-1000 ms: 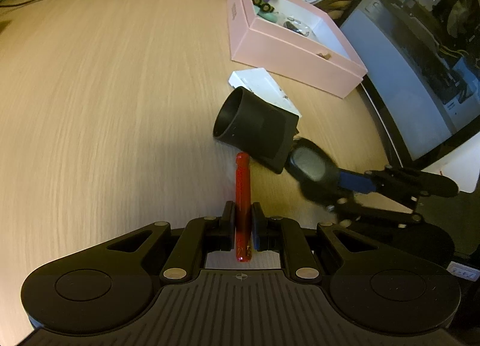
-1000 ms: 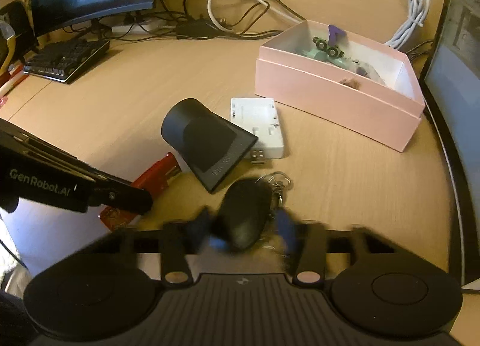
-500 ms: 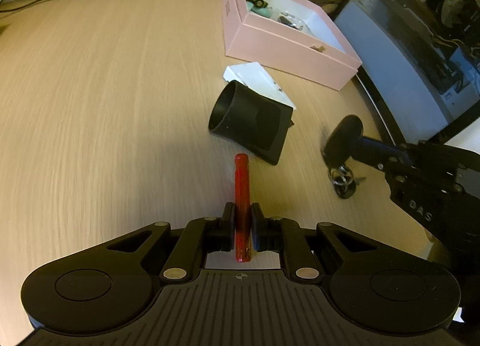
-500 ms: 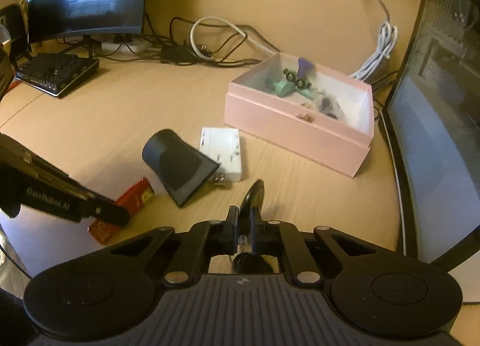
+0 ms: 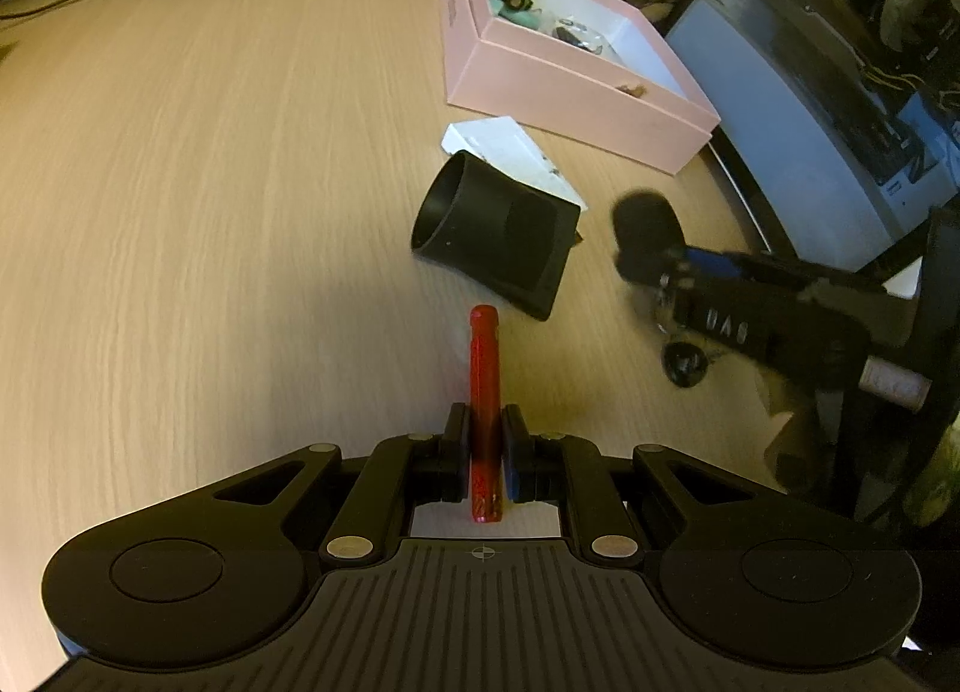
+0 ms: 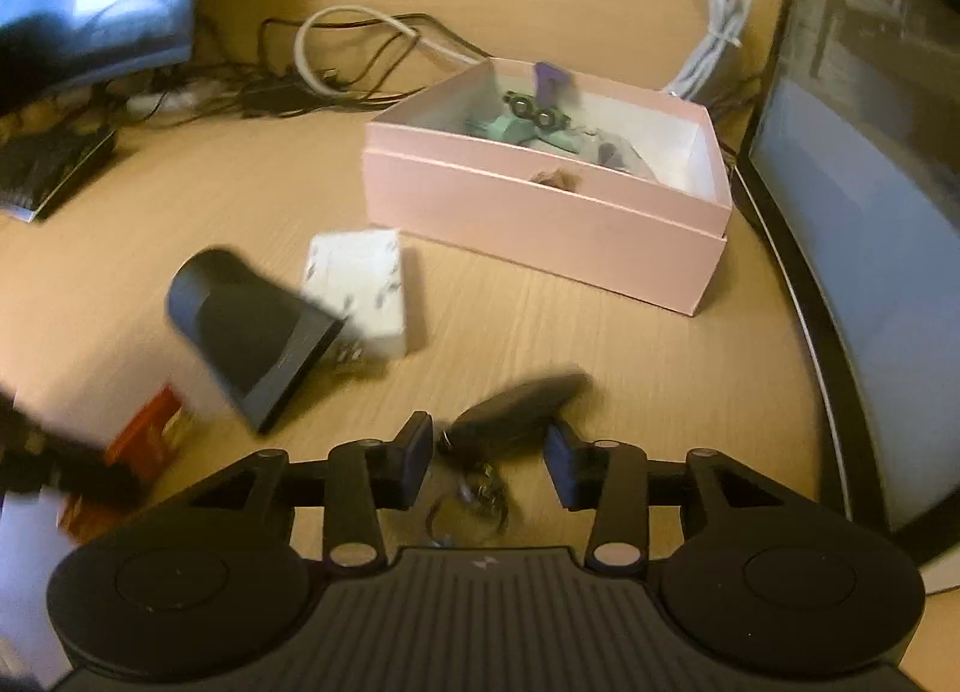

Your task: Organize rigid objects

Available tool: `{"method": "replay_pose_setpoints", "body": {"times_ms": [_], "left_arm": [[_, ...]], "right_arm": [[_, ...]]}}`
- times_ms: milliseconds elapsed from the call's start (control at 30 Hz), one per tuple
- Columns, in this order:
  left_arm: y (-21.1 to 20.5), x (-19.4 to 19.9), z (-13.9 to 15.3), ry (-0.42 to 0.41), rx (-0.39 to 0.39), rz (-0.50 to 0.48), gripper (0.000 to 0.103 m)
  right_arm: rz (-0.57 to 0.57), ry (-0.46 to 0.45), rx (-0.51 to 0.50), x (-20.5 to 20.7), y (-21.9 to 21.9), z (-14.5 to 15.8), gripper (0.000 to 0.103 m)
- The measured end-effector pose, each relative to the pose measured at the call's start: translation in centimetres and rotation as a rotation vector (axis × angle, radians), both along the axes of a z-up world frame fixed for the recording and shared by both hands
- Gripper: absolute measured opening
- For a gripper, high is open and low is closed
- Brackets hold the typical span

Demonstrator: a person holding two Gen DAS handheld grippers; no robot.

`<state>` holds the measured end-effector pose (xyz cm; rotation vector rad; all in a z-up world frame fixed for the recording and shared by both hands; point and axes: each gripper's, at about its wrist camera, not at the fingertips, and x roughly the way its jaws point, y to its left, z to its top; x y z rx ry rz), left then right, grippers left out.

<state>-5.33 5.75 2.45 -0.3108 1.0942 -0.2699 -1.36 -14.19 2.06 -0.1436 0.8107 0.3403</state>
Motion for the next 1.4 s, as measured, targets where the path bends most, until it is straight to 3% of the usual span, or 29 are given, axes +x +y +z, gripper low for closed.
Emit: {"method": "replay_pose_setpoints", "body": {"times_ms": [167,333,467,533,733,1000,1200,1300,1400], "left_arm": [[-0.1,-0.3,0.0,-0.012,0.005,-0.004,0.013],[-0.9,-0.7,1.1,-0.034,0.015,-0.056,0.013],[-1.9,-1.4,3.9,-0.119,0.022,-0.148,0.013],[-2.3,-1.5,5.2,-0.159,0.019,-0.177,0.013],[-3.5,0.7,7.3,-0.242,0.016,-0.237,0.013],[-3.4,5.9,11.0,-0.364,-0.03,-0.228,0.011],[-4.6,11.2,14.3,-0.48,0.005,-0.246,0.011],[-5.1,13.6,15.0,-0.463,-0.034,-0.244,0.011],[-6.6,13.7,13.7,-0.449,-0.014,-0.286,0.011]], "right_arm": [[0.005,-0.03,0.016,0.0,-0.1,1.4,0.018],[-0.008,-0.07,0.065,-1.1,-1.2,4.4,0.018],[-0.007,-0.127,0.12,-2.3,-2.3,7.6,0.017],[-0.019,-0.164,0.143,-2.9,-2.9,9.2,0.012],[-0.051,-0.268,0.177,-4.3,-4.1,12.4,0.012],[-0.11,-0.291,0.16,-5.6,-5.4,13.4,0.005],[-0.15,-0.292,0.164,-6.5,-6.1,13.3,0.001],[-0.167,-0.293,0.155,-6.7,-6.2,13.2,0.001],[-0.178,-0.276,0.136,-7.0,-6.2,12.6,0.001]]}}
